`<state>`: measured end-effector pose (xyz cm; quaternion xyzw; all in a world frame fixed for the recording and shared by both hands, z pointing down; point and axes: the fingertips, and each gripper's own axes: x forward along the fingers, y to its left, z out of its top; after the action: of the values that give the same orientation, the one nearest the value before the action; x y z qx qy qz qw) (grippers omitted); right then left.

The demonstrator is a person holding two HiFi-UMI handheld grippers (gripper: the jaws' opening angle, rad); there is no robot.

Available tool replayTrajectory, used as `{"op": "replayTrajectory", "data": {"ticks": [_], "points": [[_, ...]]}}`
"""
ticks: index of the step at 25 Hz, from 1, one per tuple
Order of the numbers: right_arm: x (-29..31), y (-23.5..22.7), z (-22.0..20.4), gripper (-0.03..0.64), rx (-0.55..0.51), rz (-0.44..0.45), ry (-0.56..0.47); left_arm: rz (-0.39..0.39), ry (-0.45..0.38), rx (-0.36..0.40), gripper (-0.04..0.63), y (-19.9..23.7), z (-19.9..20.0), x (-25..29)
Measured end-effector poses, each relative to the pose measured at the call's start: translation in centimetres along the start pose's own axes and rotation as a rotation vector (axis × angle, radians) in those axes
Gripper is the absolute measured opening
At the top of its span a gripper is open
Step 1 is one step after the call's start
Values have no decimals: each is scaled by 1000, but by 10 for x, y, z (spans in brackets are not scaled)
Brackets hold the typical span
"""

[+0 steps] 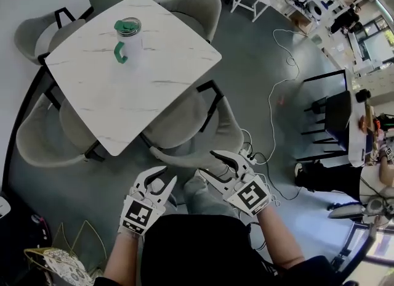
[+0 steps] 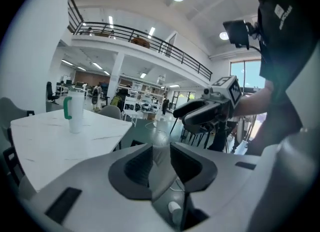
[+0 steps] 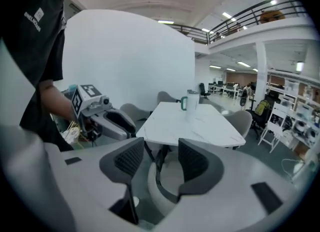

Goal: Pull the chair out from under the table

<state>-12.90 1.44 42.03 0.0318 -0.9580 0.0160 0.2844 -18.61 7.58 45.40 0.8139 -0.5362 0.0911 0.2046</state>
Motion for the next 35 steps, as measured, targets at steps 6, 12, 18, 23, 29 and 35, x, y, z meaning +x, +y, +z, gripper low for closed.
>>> {"op": "replayTrajectory", "data": {"ticks": [6, 12, 18, 23, 29, 35], "points": [[15, -8, -77, 260, -177, 68, 238, -83, 142, 98, 176, -8, -47, 52], [25, -14, -133, 288, -285, 99, 383, -148, 227, 172, 217, -14, -90, 98], [34, -21, -182, 298, -406, 137, 516, -222, 315, 248, 235, -23, -131, 138], [39, -21, -214, 298, -491, 171, 598, -282, 376, 285, 247, -29, -155, 163], [46, -30, -247, 298, -538, 172, 679, -331, 417, 275, 247, -34, -174, 182], [55, -35, -267, 298, -563, 149, 731, -379, 456, 261, 247, -38, -193, 190]]}}
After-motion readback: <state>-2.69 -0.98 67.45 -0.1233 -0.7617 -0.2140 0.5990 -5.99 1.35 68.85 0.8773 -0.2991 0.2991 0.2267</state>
